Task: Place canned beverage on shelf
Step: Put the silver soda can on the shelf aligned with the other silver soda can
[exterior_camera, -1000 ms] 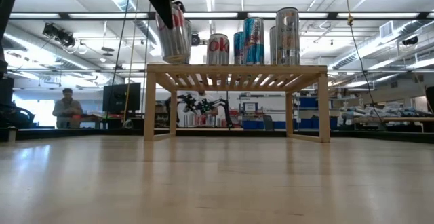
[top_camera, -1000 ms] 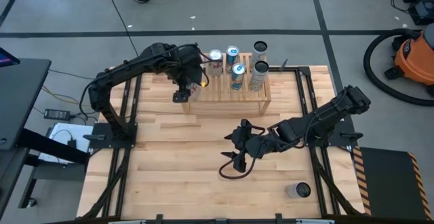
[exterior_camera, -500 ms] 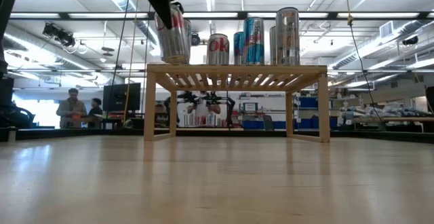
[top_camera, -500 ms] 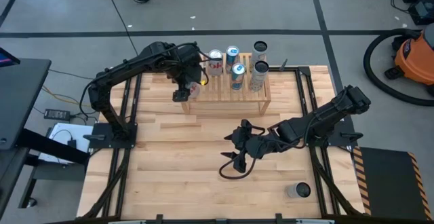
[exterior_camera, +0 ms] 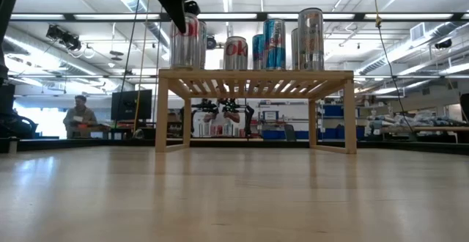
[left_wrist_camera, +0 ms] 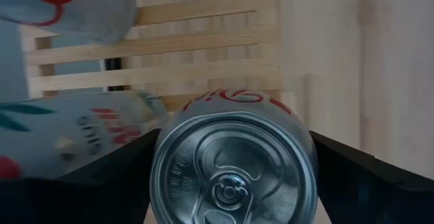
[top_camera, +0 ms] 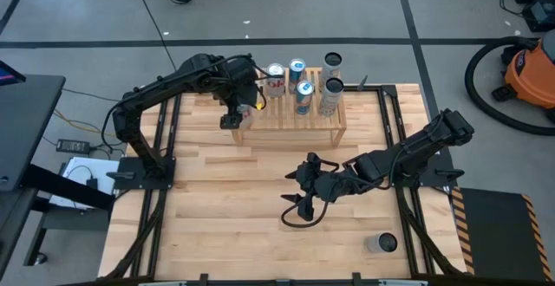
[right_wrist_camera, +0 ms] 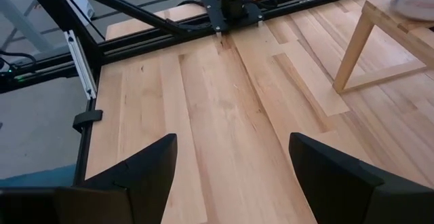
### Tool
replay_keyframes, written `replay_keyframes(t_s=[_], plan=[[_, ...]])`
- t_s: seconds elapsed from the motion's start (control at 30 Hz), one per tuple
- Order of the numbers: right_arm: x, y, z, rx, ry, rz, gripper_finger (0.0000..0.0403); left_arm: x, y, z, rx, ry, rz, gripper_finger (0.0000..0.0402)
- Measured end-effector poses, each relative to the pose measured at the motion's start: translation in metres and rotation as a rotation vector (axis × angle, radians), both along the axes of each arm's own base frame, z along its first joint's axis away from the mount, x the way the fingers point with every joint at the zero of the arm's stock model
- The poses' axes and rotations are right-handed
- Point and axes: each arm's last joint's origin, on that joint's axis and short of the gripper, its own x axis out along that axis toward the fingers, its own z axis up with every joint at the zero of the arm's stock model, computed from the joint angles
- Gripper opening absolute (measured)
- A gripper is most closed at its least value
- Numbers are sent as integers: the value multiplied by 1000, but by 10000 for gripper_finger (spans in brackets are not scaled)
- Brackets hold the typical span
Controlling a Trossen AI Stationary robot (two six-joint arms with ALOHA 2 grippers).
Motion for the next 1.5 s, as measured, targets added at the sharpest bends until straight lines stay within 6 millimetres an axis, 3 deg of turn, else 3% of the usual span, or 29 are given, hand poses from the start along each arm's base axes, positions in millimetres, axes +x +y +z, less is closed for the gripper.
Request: replay_keyframes(t_s=[0.7, 1.2, 1.5], plan=[[0, 0, 0, -23, 3, 14, 292, 1, -1, 4, 24, -18, 4, 346], [1, -1, 0, -25, 0, 11, 292, -16, -10, 60, 40, -180, 86, 346], [13, -16, 11, -113, -106, 28, 292, -31, -33, 109, 18, -435, 180, 346]])
